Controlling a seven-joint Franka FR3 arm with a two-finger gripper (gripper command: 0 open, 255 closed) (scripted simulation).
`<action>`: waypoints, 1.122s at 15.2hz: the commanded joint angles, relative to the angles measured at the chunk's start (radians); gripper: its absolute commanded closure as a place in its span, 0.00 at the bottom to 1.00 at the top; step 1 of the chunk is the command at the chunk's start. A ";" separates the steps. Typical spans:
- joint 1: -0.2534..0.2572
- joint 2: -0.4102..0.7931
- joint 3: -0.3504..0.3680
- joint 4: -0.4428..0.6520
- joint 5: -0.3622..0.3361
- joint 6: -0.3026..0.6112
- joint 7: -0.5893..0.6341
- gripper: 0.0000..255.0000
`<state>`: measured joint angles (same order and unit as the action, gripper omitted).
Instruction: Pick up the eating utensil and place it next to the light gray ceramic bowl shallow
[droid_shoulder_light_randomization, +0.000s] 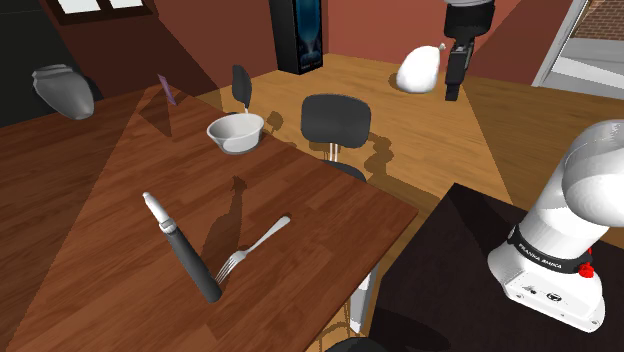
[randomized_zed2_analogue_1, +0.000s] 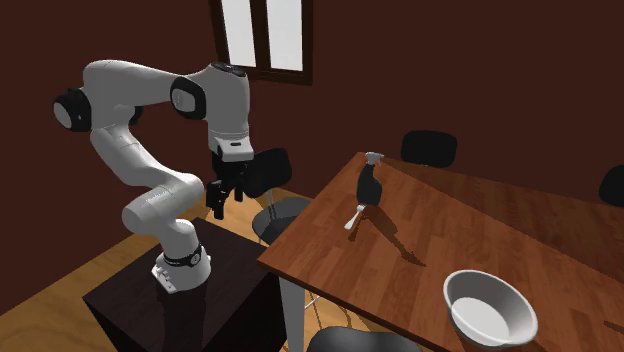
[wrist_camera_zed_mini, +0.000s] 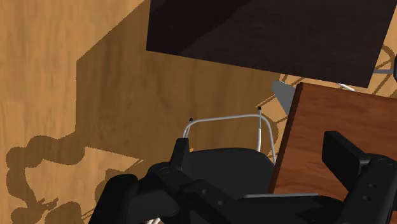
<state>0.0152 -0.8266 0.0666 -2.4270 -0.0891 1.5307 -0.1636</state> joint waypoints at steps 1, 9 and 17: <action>0.000 0.000 0.000 0.000 0.000 0.000 0.000 0.00; 0.078 0.294 0.022 0.097 0.031 0.167 -0.114 0.00; 0.147 0.577 0.066 0.247 0.056 0.271 -0.226 0.00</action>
<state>0.1544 -0.2853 0.1282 -2.1991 -0.0347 1.7882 -0.3724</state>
